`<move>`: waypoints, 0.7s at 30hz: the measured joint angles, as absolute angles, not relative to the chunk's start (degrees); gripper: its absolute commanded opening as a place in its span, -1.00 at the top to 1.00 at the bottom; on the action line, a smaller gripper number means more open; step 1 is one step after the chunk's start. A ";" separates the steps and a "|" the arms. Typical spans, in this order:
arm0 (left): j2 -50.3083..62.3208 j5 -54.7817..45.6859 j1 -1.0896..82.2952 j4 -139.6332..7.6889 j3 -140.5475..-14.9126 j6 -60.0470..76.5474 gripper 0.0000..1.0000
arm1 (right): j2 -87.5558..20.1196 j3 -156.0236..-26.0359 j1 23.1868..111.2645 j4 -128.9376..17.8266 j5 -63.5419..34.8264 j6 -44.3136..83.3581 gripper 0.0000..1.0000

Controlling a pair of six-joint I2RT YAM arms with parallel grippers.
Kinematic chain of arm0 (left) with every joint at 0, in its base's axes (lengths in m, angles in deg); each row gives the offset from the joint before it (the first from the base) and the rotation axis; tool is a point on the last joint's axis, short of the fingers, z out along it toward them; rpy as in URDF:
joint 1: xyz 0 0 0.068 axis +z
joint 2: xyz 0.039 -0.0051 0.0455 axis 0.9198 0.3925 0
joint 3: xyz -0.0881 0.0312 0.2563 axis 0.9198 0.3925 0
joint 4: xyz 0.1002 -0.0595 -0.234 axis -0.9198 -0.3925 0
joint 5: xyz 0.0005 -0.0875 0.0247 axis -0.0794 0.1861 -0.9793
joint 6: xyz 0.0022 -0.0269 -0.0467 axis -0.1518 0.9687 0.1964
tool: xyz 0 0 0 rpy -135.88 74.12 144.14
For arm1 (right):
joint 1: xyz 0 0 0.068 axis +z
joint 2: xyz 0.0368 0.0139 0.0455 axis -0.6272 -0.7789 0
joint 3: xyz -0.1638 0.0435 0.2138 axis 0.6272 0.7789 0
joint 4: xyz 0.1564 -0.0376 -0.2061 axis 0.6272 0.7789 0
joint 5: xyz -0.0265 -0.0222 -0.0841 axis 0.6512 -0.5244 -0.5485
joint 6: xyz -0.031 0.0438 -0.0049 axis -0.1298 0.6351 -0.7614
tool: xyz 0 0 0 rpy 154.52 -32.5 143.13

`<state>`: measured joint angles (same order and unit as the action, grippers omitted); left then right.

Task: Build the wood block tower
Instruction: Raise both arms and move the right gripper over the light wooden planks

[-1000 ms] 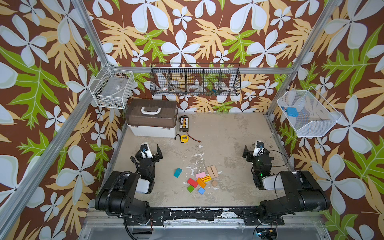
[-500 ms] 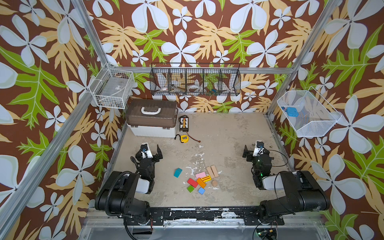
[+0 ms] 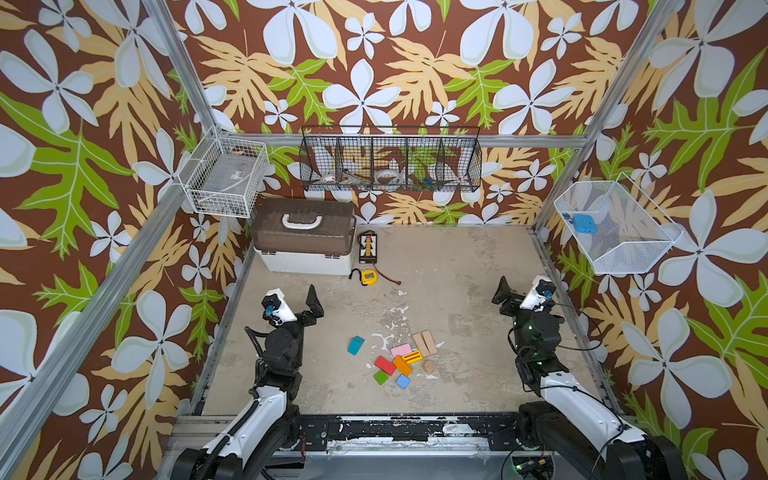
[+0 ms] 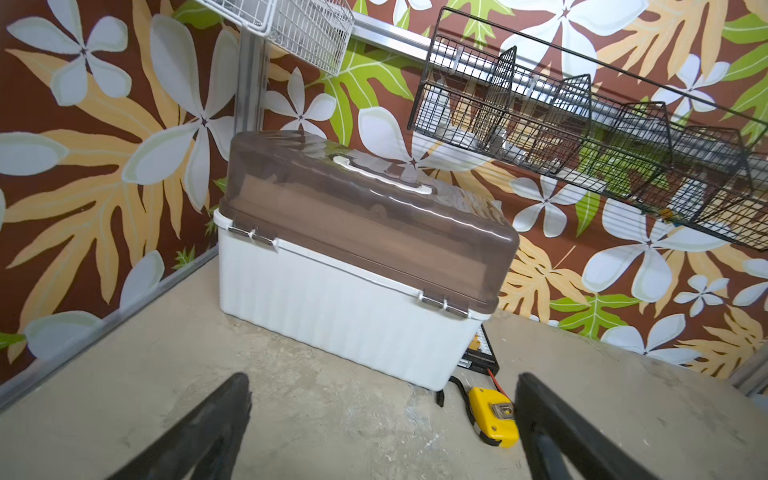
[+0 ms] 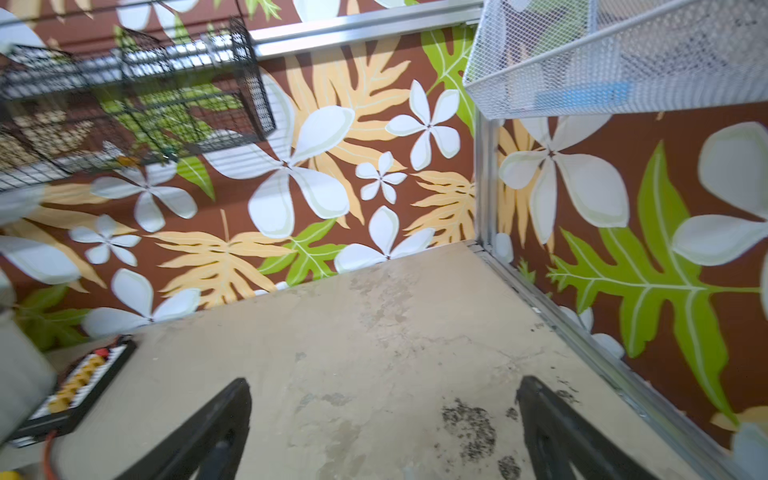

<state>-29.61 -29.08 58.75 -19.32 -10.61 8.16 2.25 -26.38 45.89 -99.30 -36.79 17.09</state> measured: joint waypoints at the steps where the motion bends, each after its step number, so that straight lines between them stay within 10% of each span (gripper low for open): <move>1: -29.18 -29.25 58.75 -19.30 -9.98 9.16 -0.99 | 2.01 -25.44 45.91 -99.20 -35.85 17.99 -0.99; 21: -4.39 -47.96 58.93 -51.56 -35.79 25.86 -0.99 | -6.43 -35.69 48.01 -82.28 -33.25 36.54 -0.98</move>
<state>-4.39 -47.96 58.93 -51.56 -35.79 25.86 -6.43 -35.69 48.01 -82.28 -33.25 36.54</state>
